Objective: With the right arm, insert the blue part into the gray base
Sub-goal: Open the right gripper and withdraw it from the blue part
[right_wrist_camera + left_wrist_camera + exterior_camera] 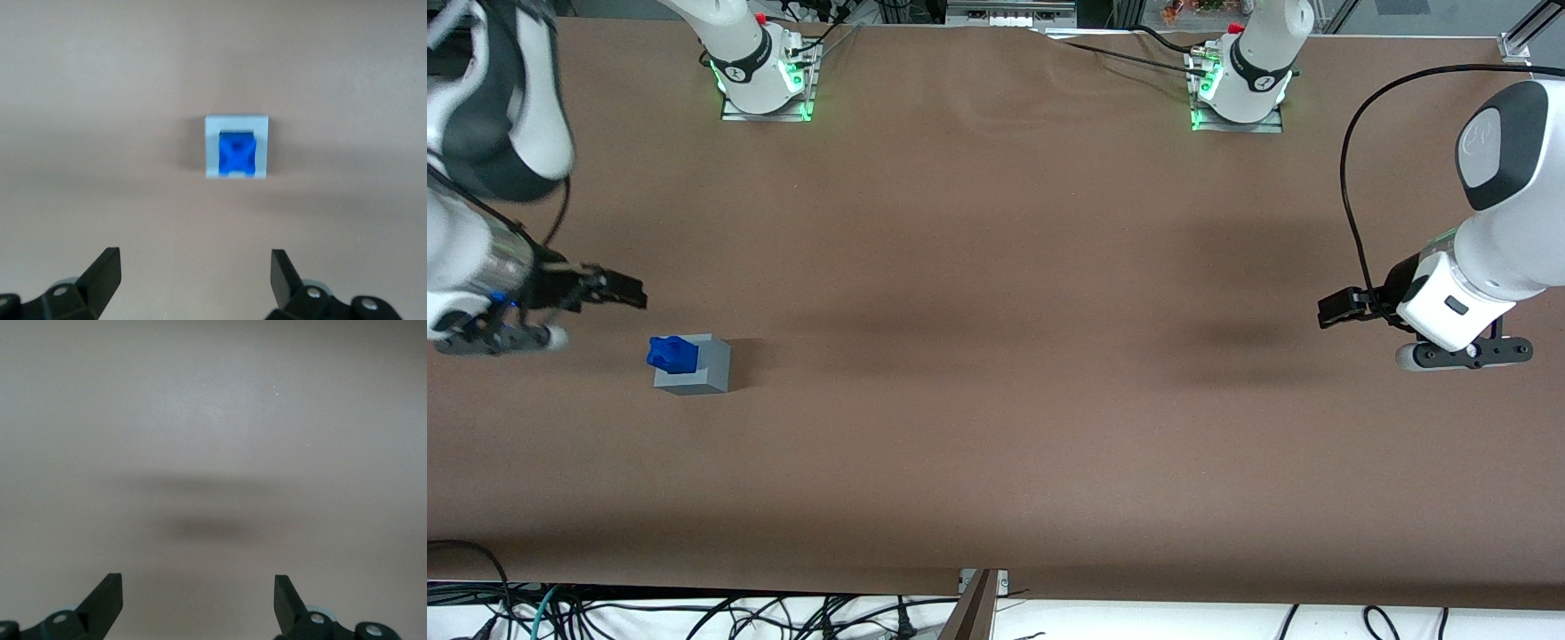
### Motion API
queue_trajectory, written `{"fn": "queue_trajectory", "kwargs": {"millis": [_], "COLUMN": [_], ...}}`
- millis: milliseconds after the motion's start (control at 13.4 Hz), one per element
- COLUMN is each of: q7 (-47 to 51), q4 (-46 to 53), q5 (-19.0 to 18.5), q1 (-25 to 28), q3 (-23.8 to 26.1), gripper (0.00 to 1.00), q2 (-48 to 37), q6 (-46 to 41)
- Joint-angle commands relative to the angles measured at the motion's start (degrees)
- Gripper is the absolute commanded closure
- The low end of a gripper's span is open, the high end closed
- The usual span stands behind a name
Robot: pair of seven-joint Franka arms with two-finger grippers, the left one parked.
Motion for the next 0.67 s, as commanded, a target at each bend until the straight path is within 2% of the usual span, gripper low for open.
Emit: {"fn": "queue_trajectory", "kwargs": {"millis": [0, 149, 298, 372, 595], "q7": [0.15, 0.94, 3.92, 4.37, 4.19], "q4": [6.88, 3.15, -5.80, -8.89, -9.96], "q5": [-0.77, -3.83, -6.91, -6.84, -6.48], "q1": [0.20, -2.07, -11.01, -11.49, -10.70], "q3": [0.57, 6.16, 15.98, 16.13, 14.55], "gripper": [0.01, 0.01, 0.01, 0.01, 0.01], "q2": [-1.49, -7.63, -12.91, -13.54, -12.49], "q6": [-8.92, -9.65, -5.46, -2.64, 0.79]}}
